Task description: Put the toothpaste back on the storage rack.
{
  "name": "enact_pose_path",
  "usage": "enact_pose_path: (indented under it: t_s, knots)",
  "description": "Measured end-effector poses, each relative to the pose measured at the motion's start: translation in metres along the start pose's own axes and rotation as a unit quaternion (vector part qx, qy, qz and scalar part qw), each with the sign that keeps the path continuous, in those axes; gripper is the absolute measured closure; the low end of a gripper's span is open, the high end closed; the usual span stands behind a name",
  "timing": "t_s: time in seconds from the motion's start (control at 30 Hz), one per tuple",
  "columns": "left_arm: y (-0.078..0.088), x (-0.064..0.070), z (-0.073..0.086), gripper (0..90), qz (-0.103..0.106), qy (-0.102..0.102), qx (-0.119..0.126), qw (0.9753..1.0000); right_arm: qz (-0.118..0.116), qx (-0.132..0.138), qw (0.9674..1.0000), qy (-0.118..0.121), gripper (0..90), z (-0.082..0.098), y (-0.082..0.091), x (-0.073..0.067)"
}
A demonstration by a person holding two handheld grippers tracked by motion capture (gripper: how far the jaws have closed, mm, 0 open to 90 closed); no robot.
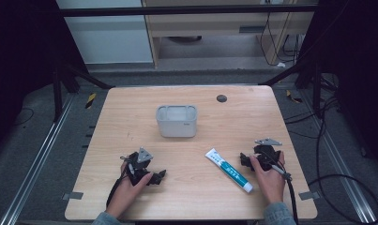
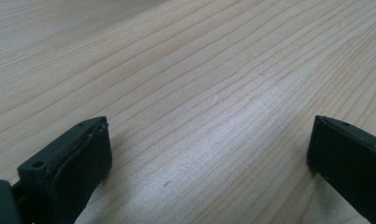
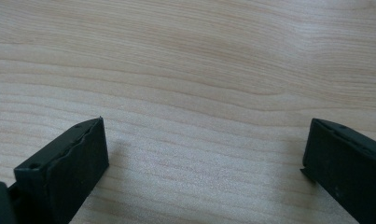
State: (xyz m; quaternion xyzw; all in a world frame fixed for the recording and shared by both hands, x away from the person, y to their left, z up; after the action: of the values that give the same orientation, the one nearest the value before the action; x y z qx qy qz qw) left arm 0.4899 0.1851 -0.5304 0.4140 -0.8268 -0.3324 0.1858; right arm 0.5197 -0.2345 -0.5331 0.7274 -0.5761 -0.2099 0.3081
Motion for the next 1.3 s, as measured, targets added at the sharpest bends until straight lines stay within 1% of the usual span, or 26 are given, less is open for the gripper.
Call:
enact_pose_path:
  t_s: [0.2, 0.3, 0.33, 0.37, 0.4, 0.43, 0.47, 0.53, 0.6, 0.67, 0.7, 0.73, 0.77, 0.8, 0.9, 0.93, 1.03, 1.07, 1.1, 1.13, 1.17, 1.27, 1.3]
  knots:
    - [0.000, 0.000, 0.000, 0.0, 0.000, -0.002, 0.000, 1.0000, -0.004, 0.001, 1.0000, 0.004, 0.5, 0.000, 0.000, 0.001]
    - [0.000, 0.000, 0.000, 0.0, -0.001, -0.002, 0.000, 1.0000, -0.011, 0.002, 0.9999, 0.008, 1.1, 0.001, 0.001, 0.002]
    - [0.000, 0.000, 0.000, 0.0, -0.001, -0.002, 0.000, 1.0000, -0.012, 0.005, 0.9998, 0.011, 6.5, 0.001, 0.002, 0.004]
    - [0.000, 0.000, 0.000, 0.0, -0.001, -0.003, 0.000, 1.0000, -0.014, 0.013, 0.9998, 0.006, 12.3, 0.000, 0.003, 0.004]
    - [0.000, 0.000, 0.000, 0.0, -0.001, -0.001, 0.000, 1.0000, -0.015, 0.021, 0.9997, -0.004, 12.3, -0.002, 0.007, 0.005]
    - [0.000, 0.000, 0.000, 0.0, -0.001, -0.001, 0.000, 1.0000, -0.016, 0.032, 0.9994, 0.001, 10.9, -0.006, 0.012, 0.006]
    - [0.000, 0.000, 0.000, 0.0, -0.001, 0.000, 0.000, 1.0000, -0.018, 0.045, 0.9988, 0.006, 12.1, -0.012, 0.019, 0.005]
    - [0.000, 0.000, 0.000, 0.0, -0.001, -0.001, 0.000, 1.0000, -0.016, 0.066, 0.9975, 0.021, 13.8, -0.022, 0.034, 0.002]
    - [0.000, 0.000, 0.000, 0.0, -0.002, 0.000, 0.000, 1.0000, -0.022, 0.074, 0.9964, 0.036, 16.7, -0.029, 0.045, -0.004]
    - [0.000, 0.000, 0.000, 0.0, -0.002, 0.000, 0.000, 1.0000, -0.029, 0.070, 0.9961, 0.045, 17.7, -0.032, 0.052, -0.010]
    - [0.000, 0.000, 0.000, 0.0, -0.001, 0.000, 0.000, 1.0000, -0.036, 0.069, 0.9957, 0.049, 19.5, -0.033, 0.055, -0.013]
    - [0.000, 0.000, 0.000, 0.0, -0.002, 0.001, 0.000, 1.0000, -0.043, 0.064, 0.9955, 0.056, 20.2, -0.034, 0.057, -0.017]
    - [0.000, 0.000, 0.000, 0.0, -0.002, 0.001, 0.000, 1.0000, -0.043, 0.064, 0.9955, 0.056, 20.2, -0.034, 0.057, -0.017]
    - [0.000, 0.000, 0.000, 0.0, -0.002, -0.001, 0.000, 1.0000, -0.052, 0.053, 0.9946, 0.073, 22.3, -0.037, 0.061, -0.028]
    - [0.000, 0.000, 0.000, 0.0, -0.002, 0.000, 0.000, 1.0000, -0.070, 0.048, 0.9922, 0.091, 24.2, -0.042, 0.066, -0.042]
    - [0.000, 0.000, 0.000, 0.0, -0.002, 0.000, 0.000, 1.0000, -0.070, 0.048, 0.9922, 0.091, 24.2, -0.042, 0.066, -0.042]
    - [0.000, 0.000, 0.000, 0.0, -0.002, 0.000, 0.000, 1.0000, -0.096, 0.044, 0.9873, 0.119, 27.1, -0.046, 0.071, -0.060]
    - [0.000, 0.000, 0.000, 0.0, -0.003, 0.001, 0.000, 1.0000, -0.124, 0.048, 0.9842, 0.117, 28.5, -0.046, 0.074, -0.070]
    - [0.000, 0.000, 0.000, 0.0, -0.002, 0.002, 0.000, 1.0000, -0.133, 0.050, 0.9831, 0.116, 29.2, -0.046, 0.075, -0.074]
    - [0.000, 0.000, 0.000, 0.0, -0.002, 0.002, 0.000, 1.0000, -0.133, 0.050, 0.9831, 0.116, 29.2, -0.046, 0.075, -0.074]
    - [0.000, 0.000, 0.000, 0.0, -0.002, 0.002, 0.000, 1.0000, -0.134, 0.047, 0.9820, 0.125, 31.8, -0.046, 0.076, -0.082]
    - [0.000, 0.000, 0.000, 0.0, -0.004, 0.003, 0.000, 1.0000, -0.133, 0.026, 0.9802, 0.144, 35.0, -0.050, 0.075, -0.092]
    - [0.000, 0.000, 0.000, 0.0, -0.004, 0.003, 0.000, 1.0000, -0.133, 0.026, 0.9802, 0.144, 35.0, -0.050, 0.075, -0.092]
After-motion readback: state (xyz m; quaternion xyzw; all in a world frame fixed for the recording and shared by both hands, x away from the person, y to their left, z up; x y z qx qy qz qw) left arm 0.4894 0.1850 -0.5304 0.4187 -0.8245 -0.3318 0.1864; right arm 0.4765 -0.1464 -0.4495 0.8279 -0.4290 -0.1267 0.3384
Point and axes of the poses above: each handheld gripper's, and its own axes: y roughly backward along the jaws, z roughly out of its underside, x roughly to its right, the point moved 3 cm from there along -y, roughly forward along the jaws, and after that the axes turned 4 degrees about y, right-handed, at the moved point
